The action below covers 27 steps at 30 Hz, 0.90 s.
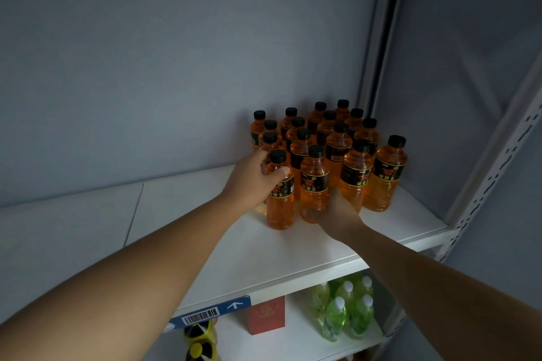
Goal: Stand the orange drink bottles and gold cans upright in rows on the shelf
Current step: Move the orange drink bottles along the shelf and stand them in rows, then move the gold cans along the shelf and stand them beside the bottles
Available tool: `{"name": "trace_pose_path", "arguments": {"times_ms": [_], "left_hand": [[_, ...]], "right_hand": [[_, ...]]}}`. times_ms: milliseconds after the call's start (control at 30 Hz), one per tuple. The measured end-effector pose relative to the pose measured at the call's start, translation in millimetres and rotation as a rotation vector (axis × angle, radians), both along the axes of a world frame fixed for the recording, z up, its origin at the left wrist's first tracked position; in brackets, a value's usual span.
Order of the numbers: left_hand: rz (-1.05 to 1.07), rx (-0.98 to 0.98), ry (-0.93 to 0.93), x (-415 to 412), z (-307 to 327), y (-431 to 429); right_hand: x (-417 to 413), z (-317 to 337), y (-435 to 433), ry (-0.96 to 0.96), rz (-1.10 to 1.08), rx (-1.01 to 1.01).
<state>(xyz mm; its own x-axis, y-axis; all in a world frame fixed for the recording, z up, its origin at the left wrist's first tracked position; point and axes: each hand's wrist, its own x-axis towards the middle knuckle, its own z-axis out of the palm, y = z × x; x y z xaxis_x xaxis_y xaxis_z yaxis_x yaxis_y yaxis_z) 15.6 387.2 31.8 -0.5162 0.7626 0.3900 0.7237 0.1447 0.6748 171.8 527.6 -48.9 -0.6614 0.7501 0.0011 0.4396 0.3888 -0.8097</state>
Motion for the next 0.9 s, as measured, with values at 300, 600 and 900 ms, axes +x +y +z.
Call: {"name": "trace_pose_path", "arguments": {"times_ms": [300,600,900], "left_hand": [[0.104,-0.195,-0.019,6,-16,-30],[0.192,-0.422,-0.044,9,-45,-113],[0.393,-0.49,-0.065,-30,-34,-258]], "right_hand": [[27,5,-21,-0.11,0.014,0.084],[32,9,-65,-0.193,0.244,0.408],[-46,30,-162,-0.222,0.483,0.613]]}}
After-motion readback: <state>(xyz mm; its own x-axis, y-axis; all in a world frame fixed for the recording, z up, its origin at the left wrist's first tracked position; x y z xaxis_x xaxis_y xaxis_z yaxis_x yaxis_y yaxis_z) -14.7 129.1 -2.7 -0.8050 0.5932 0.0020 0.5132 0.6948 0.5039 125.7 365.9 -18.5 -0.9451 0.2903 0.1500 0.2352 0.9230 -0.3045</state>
